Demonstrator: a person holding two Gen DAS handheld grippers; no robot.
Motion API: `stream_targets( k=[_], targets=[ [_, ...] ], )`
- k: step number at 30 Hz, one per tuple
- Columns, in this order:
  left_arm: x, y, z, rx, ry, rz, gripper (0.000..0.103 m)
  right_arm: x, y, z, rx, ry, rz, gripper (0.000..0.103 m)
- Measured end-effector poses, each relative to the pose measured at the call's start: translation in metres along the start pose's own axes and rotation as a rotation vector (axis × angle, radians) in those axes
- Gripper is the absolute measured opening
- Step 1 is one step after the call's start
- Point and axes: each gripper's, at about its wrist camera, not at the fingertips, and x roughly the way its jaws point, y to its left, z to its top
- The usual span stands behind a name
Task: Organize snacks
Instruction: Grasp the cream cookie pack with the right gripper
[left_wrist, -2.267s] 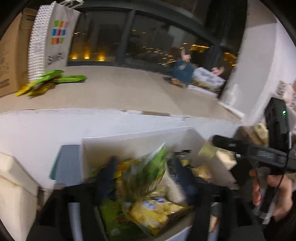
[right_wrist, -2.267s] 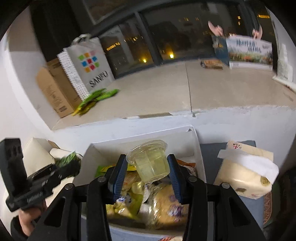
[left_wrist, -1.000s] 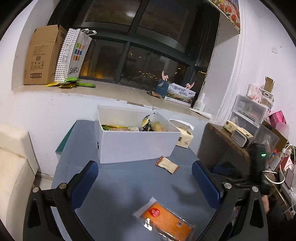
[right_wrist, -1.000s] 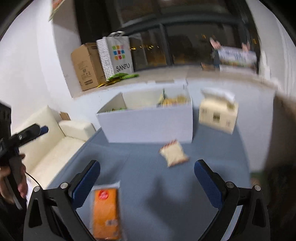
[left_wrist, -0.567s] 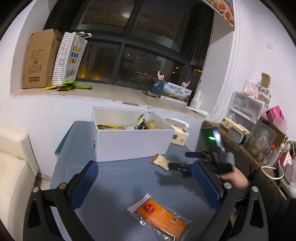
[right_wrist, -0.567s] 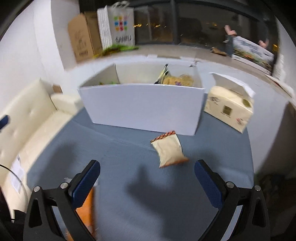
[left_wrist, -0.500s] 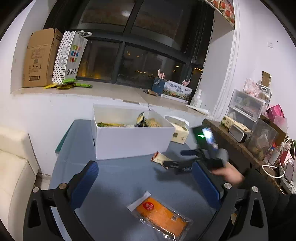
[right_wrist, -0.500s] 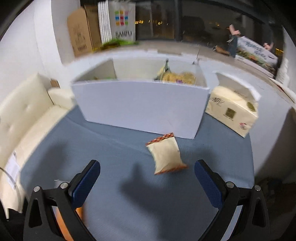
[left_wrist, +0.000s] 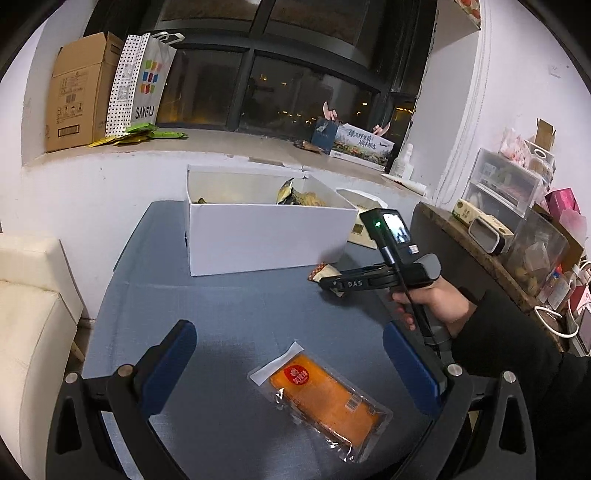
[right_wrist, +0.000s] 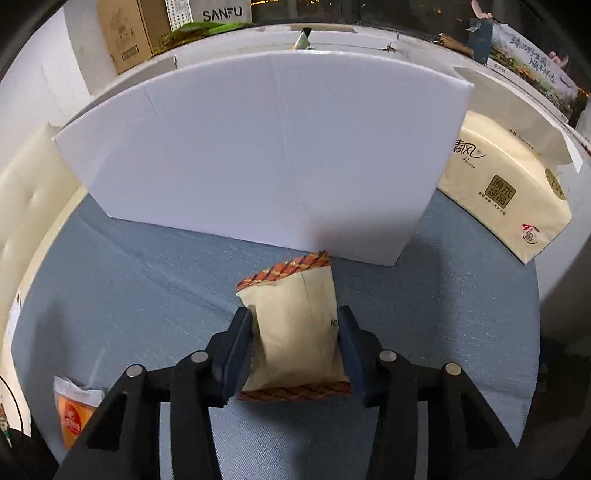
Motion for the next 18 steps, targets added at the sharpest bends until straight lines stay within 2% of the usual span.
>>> stream_targets(
  k=[4,6,10,13,18],
  targets=[
    [0.010,-0.005,-0.002,-0.003,0.056,0.018,0.103,-0.013,-0.006,-0.011,0.028,-0.041,0.013,0.047],
    [0.018,-0.007,-0.004,-0.019,0.096,0.019,0.103,-0.033,-0.006,-0.020,0.041,-0.100,0.031,0.047],
    [0.045,-0.020,-0.011,-0.022,0.223,0.059,0.103,-0.087,0.003,-0.041,0.052,-0.229,0.025,0.047],
    [0.070,-0.030,-0.022,-0.040,0.332,0.053,0.103,-0.139,0.016,-0.067,0.048,-0.348,0.036,0.047],
    [0.118,-0.039,-0.044,-0.061,0.508,0.090,0.103,-0.191,0.035,-0.096,0.068,-0.472,0.024,0.047]
  ],
)
